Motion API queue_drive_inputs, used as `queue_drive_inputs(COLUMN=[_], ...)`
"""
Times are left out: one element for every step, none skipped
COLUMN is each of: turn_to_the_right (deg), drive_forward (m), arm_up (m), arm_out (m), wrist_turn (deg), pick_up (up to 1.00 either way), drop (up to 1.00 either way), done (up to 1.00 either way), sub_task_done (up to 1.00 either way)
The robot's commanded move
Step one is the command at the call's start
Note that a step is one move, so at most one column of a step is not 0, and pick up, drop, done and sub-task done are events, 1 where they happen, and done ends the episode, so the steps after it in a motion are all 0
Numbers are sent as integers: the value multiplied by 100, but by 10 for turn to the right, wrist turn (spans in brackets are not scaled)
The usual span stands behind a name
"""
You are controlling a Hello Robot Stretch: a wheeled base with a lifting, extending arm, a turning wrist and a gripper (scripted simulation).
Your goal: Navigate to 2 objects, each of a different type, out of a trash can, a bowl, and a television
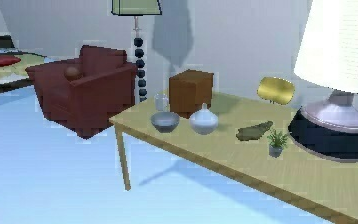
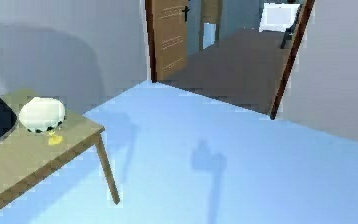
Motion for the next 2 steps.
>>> queue_drive_inputs(turn_to_the_right=[0,0], drive_forward=[25,0], arm_up=[0,0], arm_out=[0,0], wrist_turn=[0,0], pick_up=[0,0], drop=[0,0], done=[0,100], sub_task_done=[0,0])
